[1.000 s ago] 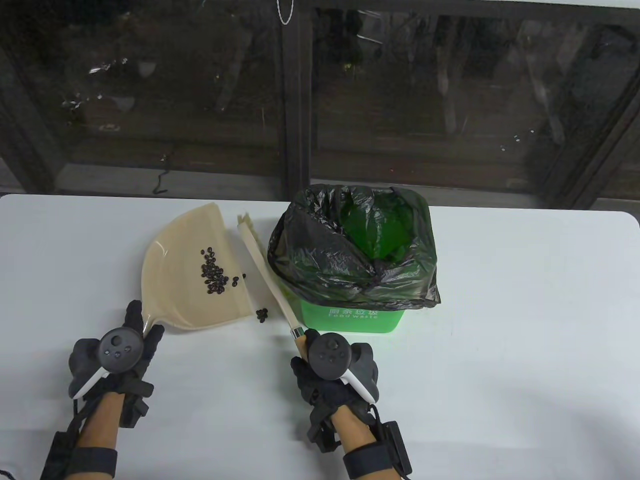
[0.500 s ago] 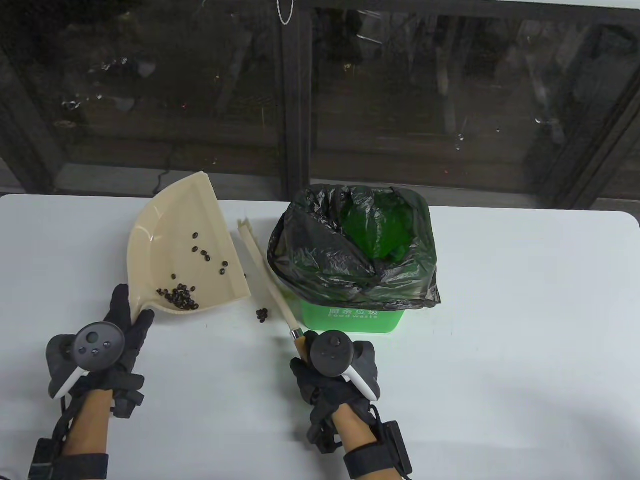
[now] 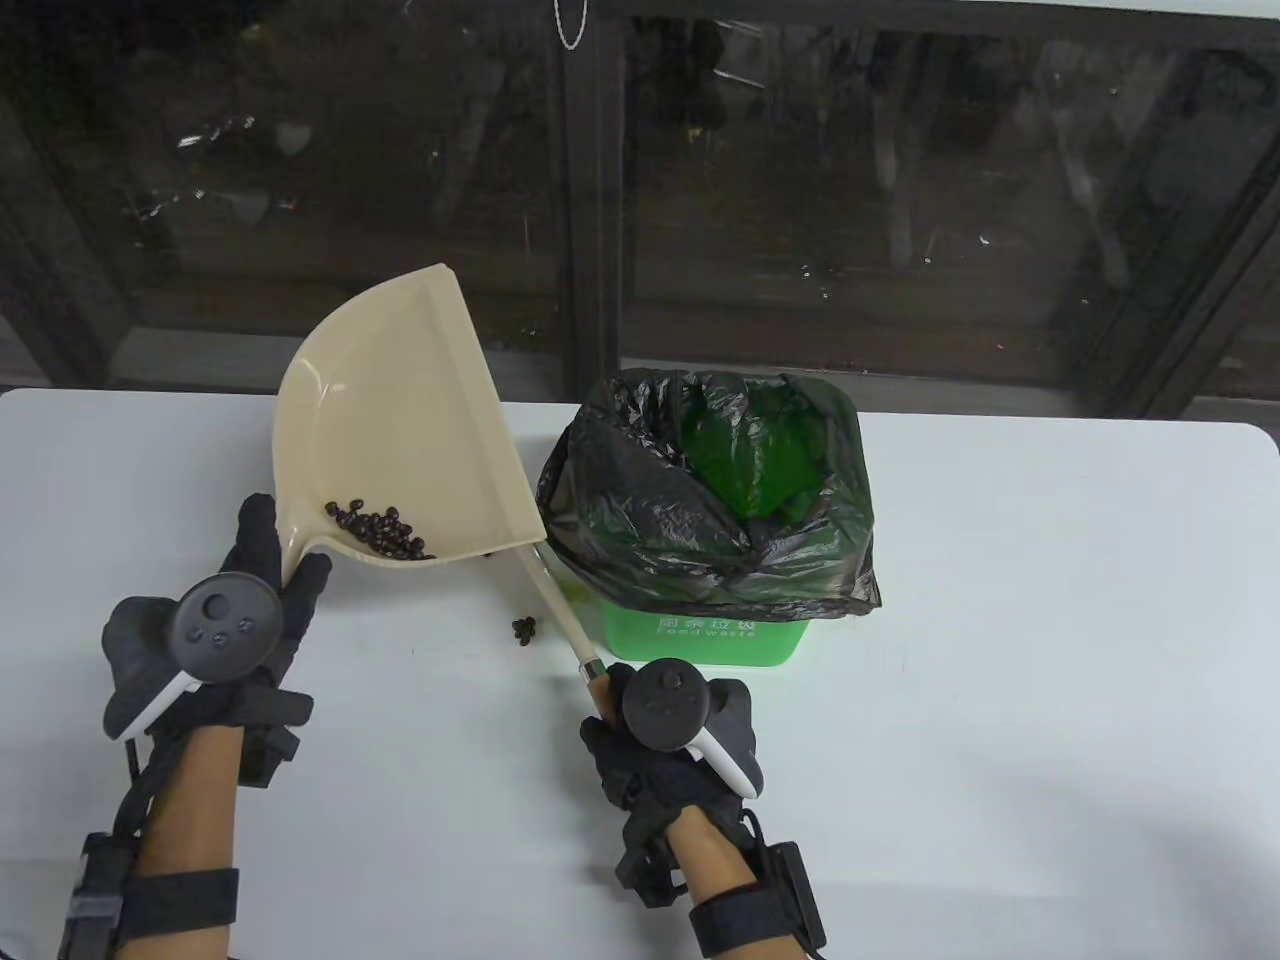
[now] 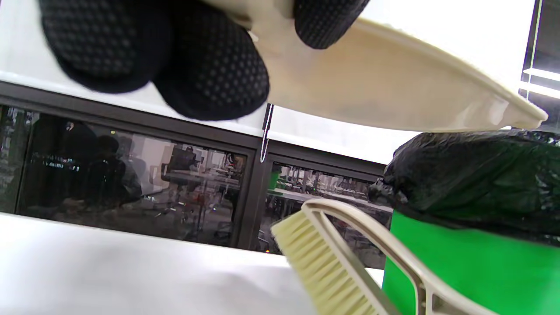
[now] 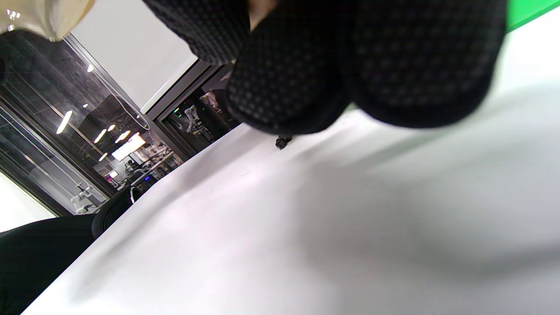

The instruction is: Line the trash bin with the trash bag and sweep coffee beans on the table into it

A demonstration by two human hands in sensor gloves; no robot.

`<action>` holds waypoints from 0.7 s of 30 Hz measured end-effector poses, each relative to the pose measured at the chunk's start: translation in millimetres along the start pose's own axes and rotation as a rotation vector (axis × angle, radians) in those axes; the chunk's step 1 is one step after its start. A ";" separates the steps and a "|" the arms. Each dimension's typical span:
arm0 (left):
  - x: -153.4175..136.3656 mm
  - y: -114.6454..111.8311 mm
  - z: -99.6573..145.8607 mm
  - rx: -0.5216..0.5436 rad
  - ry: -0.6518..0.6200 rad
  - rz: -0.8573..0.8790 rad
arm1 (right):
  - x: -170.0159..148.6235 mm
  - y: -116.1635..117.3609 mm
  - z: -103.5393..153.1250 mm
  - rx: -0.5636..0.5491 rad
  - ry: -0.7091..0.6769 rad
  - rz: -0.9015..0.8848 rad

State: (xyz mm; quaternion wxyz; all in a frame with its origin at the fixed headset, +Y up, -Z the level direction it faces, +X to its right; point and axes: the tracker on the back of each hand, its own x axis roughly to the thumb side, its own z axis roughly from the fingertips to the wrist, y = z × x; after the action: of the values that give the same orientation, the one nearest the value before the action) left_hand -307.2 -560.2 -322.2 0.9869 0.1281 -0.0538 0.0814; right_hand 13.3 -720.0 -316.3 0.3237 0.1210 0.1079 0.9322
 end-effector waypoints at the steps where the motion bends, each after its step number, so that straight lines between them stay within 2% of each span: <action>1: 7.8 5.2 -5.4 0.003 -0.002 -0.012 | -0.4 -0.4 0.0 0.001 0.000 -0.004; 12: 82.1 32.9 -47.4 0.071 -0.015 -0.177 | -0.9 -0.9 -0.2 0.025 -0.003 -0.017; 21: 126.1 37.0 -69.7 0.100 -0.075 -0.347 | -7.8 -7.9 -0.9 0.041 0.006 -0.080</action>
State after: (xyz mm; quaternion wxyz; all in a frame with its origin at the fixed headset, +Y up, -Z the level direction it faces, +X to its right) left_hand -184.0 -488.1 -364.2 0.9759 0.1874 -0.0637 -0.0921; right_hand 23.5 -719.0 -320.5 0.3578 0.1202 0.1326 0.9165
